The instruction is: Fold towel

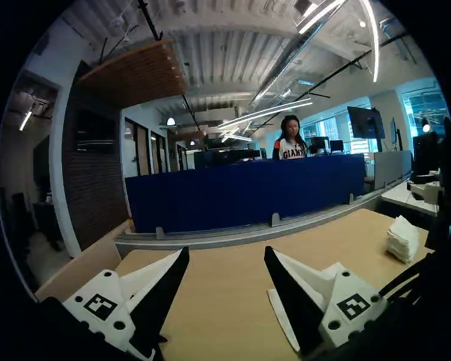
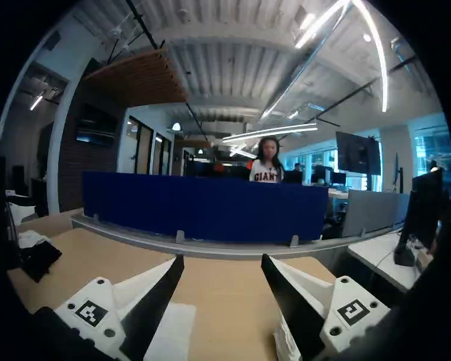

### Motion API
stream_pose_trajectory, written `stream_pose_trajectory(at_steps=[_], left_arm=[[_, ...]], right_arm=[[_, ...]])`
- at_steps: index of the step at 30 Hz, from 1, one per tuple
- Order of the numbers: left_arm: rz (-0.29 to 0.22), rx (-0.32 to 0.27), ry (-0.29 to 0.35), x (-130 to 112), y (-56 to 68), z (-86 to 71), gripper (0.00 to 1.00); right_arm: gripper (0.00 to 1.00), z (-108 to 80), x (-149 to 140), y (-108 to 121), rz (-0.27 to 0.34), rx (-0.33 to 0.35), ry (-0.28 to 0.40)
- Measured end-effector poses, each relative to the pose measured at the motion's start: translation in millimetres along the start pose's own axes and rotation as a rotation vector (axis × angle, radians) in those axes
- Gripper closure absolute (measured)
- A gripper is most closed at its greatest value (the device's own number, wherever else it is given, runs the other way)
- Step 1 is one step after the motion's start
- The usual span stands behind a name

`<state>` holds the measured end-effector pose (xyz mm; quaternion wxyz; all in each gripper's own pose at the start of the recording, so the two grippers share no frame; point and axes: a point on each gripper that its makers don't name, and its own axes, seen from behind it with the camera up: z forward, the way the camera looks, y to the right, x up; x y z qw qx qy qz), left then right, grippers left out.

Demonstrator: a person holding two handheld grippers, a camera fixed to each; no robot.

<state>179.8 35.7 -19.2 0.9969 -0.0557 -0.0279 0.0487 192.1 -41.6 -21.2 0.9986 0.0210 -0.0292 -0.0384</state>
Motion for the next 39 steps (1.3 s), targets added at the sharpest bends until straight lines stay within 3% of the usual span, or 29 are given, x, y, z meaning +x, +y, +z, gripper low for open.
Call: stream_pose_trajectory(at_steps=[11, 18, 24, 32, 39], left_arm=[[0.048, -0.16, -0.086, -5, 26.2, 2.6, 0.07], [0.085, -0.264, -0.164, -20, 46.4, 2.5, 0.07], [0.089, -0.341, -0.22, -33, 65.2, -1.4, 0.07], [0.11, -0.379, -0.259, -51, 79.0, -3.0, 0.07], [0.148, -0.407, -0.315, -88, 91.6, -7.5, 0.07]], right_arm=[[0.0, -7.4, -13, -30, -0.05, 0.157, -0.14], [0.0, -21.1, -41, -54, -0.114, 0.294, -0.282], [0.0, -34.1, -58, -70, -0.16, 0.391, -0.354], [0.0, -37.2, -72, -76, -0.182, 0.426, -0.384], [0.0, -39.4, -103, -79, -0.174, 0.437, -0.432]])
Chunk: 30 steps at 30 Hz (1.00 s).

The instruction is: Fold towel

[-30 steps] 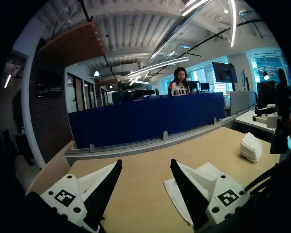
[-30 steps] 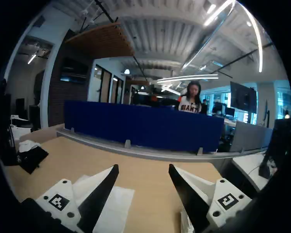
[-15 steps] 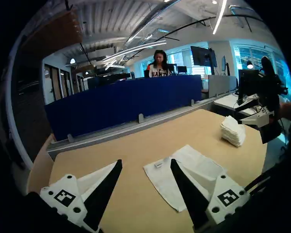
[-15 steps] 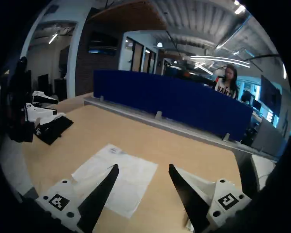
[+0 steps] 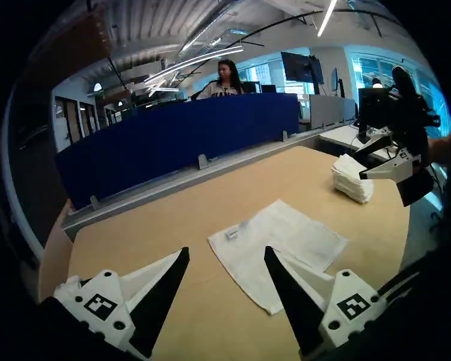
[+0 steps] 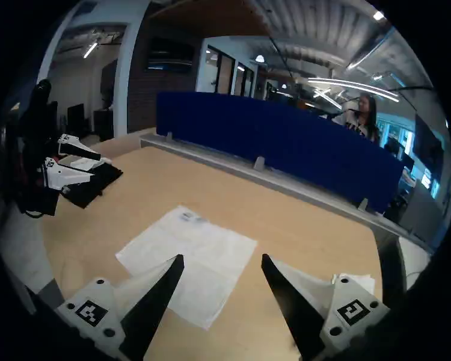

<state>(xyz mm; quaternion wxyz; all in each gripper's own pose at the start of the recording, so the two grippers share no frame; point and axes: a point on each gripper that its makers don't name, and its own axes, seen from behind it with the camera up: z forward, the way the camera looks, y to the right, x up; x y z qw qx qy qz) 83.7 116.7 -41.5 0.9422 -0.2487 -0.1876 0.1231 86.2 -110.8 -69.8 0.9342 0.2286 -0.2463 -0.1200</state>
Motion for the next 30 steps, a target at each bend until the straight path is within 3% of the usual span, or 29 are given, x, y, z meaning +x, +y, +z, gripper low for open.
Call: stream_pose_trajectory(at_steps=[15, 30], left_arm=[[0.007, -0.043, -0.114, -78, 25.1, 29.0, 0.07], [0.013, -0.09, -0.222, -134, 46.7, 50.8, 0.07]], right_arm=[[0.0, 35.2, -78, -13, 0.022, 0.025, -0.09], [0.0, 59.0, -150, -21, 0.037, 0.046, -0.201]])
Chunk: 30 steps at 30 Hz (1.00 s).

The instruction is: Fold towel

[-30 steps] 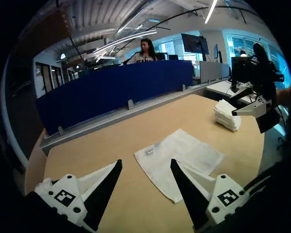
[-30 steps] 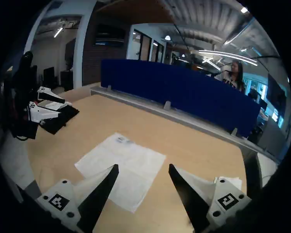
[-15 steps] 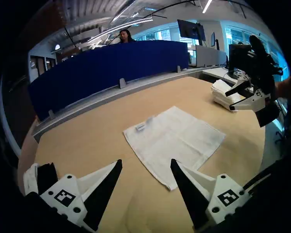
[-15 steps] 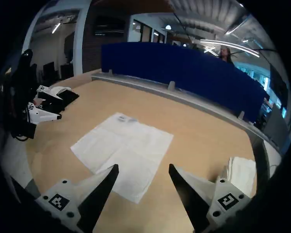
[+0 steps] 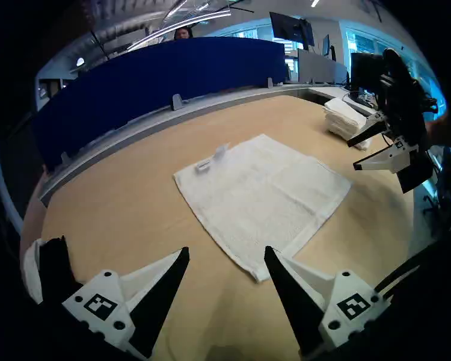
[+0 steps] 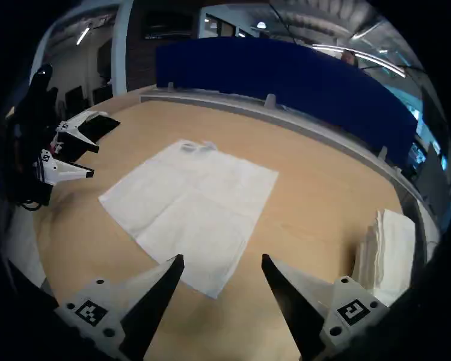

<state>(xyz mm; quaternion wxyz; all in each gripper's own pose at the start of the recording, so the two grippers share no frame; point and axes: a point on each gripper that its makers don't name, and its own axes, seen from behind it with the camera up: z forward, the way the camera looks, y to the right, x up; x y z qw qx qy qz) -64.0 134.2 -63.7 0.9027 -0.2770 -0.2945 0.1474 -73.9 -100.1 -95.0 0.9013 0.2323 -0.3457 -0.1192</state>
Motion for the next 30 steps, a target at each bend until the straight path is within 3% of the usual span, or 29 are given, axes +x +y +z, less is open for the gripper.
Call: stream_pose_trajectory(at_steps=[6, 18, 23, 30], left_arm=[[0.005, -0.016, -0.044, -19, 7.2, 9.9, 0.08], [0.026, -0.111, -0.135, -43, 34.5, 22.1, 0.07], [0.022, -0.117, -0.15, -45, 35.9, 25.5, 0.08], [0.027, -0.123, -0.179, -49, 38.0, 25.4, 0.08]], right_arm=[[0.0, 7.6, -22, -6, -0.003, 0.02, -0.043], [0.0, 13.4, -53, -11, -0.013, 0.044, -0.112], [0.01, 15.1, -55, -10, -0.005, 0.045, -0.117], [0.13, 17.2, -59, -13, 0.002, 0.062, -0.126]])
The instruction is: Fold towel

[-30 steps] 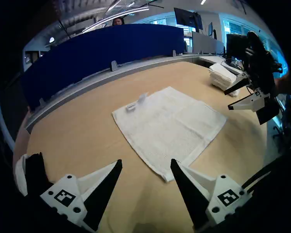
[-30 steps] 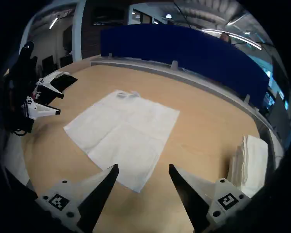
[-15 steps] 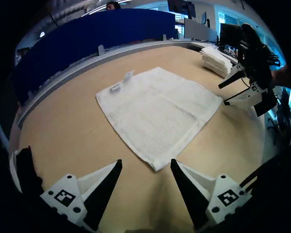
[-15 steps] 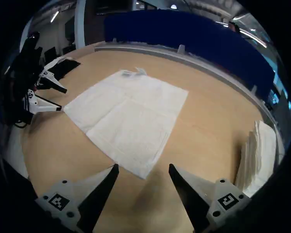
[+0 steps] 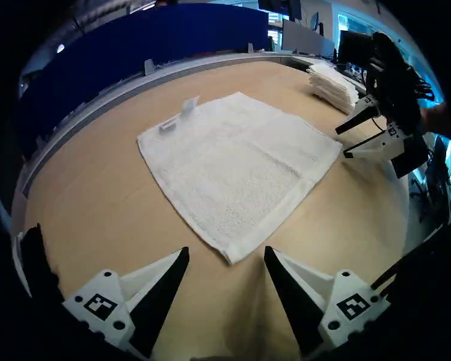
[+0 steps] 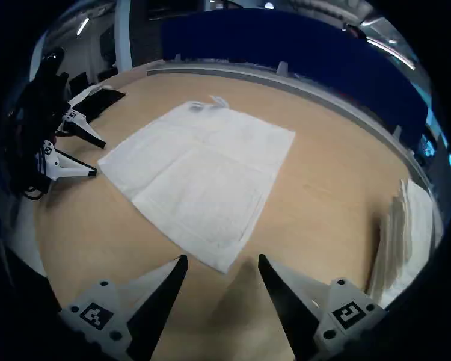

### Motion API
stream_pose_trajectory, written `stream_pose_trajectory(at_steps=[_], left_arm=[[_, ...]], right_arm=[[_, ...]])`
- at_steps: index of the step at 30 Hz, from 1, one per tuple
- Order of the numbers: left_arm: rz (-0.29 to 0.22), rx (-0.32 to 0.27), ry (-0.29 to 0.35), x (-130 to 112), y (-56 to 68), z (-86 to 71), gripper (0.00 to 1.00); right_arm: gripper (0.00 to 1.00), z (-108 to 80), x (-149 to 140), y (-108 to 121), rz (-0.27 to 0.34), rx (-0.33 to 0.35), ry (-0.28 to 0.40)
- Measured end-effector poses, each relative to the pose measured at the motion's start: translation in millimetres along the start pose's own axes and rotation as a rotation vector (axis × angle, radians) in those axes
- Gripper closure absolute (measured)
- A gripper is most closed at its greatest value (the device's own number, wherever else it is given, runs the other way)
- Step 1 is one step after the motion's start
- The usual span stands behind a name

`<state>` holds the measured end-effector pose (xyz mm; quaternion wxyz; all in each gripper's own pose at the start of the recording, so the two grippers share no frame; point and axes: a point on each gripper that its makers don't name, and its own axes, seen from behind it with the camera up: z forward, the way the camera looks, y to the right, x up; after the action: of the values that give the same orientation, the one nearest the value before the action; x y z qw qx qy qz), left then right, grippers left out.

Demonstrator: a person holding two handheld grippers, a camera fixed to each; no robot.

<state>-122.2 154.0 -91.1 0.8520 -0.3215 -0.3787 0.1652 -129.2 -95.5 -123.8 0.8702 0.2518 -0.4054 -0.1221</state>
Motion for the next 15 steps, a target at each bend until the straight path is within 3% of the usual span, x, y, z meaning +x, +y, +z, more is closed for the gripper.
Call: stream_pose_trajectory(at_steps=[3, 9, 15], left_arm=[[0.0, -0.005, -0.012, -1.9, 2.6, 0.2, 0.1], [-0.006, -0.007, -0.029, -4.3, 7.0, 1.8, 0.27], [-0.016, -0.011, -0.042, -4.8, 10.7, 3.7, 0.38]], right_arm=[[0.18, 1.4, -1.6, -0.4, -0.001, -0.001, -0.001], [0.31, 3.2, -2.5, -3.2, 0.002, 0.01, -0.005], [0.41, 4.3, -3.1, -4.2, 0.013, 0.018, -0.008]])
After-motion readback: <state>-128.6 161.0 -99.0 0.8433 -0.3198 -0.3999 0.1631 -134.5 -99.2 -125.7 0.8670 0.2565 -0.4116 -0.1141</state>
